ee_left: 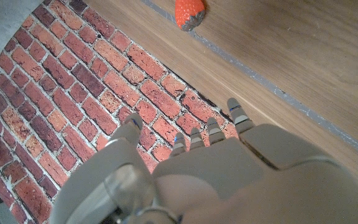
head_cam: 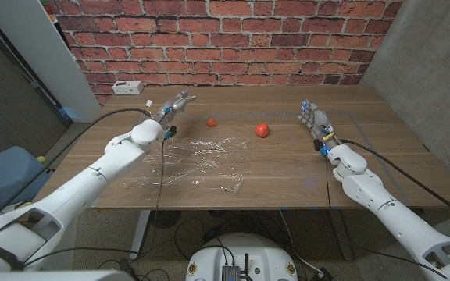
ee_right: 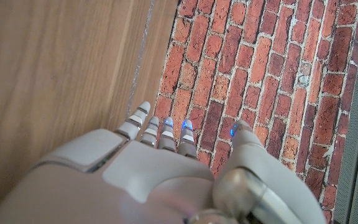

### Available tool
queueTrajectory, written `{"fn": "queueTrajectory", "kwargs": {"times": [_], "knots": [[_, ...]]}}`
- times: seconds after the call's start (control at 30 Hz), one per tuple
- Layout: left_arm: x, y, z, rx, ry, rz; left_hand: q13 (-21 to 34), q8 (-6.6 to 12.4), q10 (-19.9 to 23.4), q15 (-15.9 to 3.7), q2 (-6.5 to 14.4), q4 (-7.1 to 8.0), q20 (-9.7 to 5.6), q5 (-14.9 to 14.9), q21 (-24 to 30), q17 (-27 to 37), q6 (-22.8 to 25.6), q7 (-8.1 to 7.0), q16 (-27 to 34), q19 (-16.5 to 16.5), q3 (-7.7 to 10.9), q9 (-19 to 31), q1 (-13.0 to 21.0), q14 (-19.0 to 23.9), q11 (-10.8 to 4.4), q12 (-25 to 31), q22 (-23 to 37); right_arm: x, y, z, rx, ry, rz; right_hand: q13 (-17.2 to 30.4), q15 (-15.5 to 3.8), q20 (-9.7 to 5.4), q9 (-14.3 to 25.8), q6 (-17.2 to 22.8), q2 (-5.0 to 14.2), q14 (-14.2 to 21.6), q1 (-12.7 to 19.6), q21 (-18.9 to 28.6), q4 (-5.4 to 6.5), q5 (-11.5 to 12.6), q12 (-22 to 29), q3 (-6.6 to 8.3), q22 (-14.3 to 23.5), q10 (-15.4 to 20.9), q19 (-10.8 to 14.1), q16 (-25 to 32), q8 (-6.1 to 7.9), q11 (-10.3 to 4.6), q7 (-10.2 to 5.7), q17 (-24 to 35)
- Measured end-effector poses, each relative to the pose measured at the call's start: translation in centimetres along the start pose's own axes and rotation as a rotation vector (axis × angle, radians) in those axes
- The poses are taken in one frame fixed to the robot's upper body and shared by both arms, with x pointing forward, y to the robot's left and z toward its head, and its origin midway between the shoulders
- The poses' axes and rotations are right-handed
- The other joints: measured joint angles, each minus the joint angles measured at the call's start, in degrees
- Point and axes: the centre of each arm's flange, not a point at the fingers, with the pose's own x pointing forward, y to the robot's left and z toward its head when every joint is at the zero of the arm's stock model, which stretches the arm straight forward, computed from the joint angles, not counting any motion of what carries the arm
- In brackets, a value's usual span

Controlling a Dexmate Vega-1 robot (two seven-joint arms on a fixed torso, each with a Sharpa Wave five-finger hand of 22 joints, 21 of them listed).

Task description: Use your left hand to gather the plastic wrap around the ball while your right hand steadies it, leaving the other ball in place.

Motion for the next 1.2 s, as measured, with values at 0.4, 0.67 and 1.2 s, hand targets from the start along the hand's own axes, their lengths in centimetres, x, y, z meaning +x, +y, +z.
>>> {"fn": "queueTrajectory", "kwargs": {"times": [0.4, 0.67, 1.2], "knots": [[1.8, 0.6, 3.5, 0.225, 0.051, -0.103, 0.0, 0.0, -0.4, 0.0, -0.5, -0.66, -0.01, 0.0, -0.2, 0.0, -0.6, -0.4, 0.0, 0.0, 0.01, 0.2, 0.5, 0.0, -0.44, 0.0, 0.0, -0.6, -0.1, -0.4, 0.012, -0.011, -0.012, 0.0, 0.03, 0.0, 0.0, 0.6, 0.39, 0.0, 0.4, 0.0, -0.24, 0.0, 0.0, 0.24, 0.0, 0.3, 0.0, 0.0, 0.0, 0.31, 0.2, 0.2], [2.8, 0.5, 5.0, 0.351, 0.098, -0.175, 0.0, 0.0, -0.8, -0.62, -0.5, -0.99, -0.54, 0.0, -0.2, 0.0, -1.4, -0.7, -0.3, 0.5, -0.05, 0.3, 0.5, 0.2, -0.82, -0.2, 0.0, -1.0, -0.2, -0.7, 0.019, -0.013, -0.019, 0.0, 0.22, 0.21, 0.0, 1.0, 0.38, 0.2, 0.4, 0.0, -0.24, 0.0, 0.4, 0.24, 0.0, 0.3, -0.2, 0.0, 0.0, 0.31, 0.23, 0.3], [5.2, -0.6, 8.2, 0.62, 0.205, -0.306, 0.2, 1.67, 5.5, -2.27, -1.6, -4.37, 0.31, 0.0, -0.4, 0.0, 6.0, -0.74, -0.3, 2.8, 0.74, 0.3, 4.4, 1.9, -1.45, 1.3, 0.0, -1.8, -0.5, -1.4, 0.033, -0.011, -0.029, 0.0, 0.68, 0.41, 0.0, 3.1, 0.39, 0.7, 0.4, 0.0, -0.24, 0.0, 0.4, 0.24, 0.0, 1.3, 0.0, 0.6, 0.62, 0.72, 0.61, 0.3]]}}
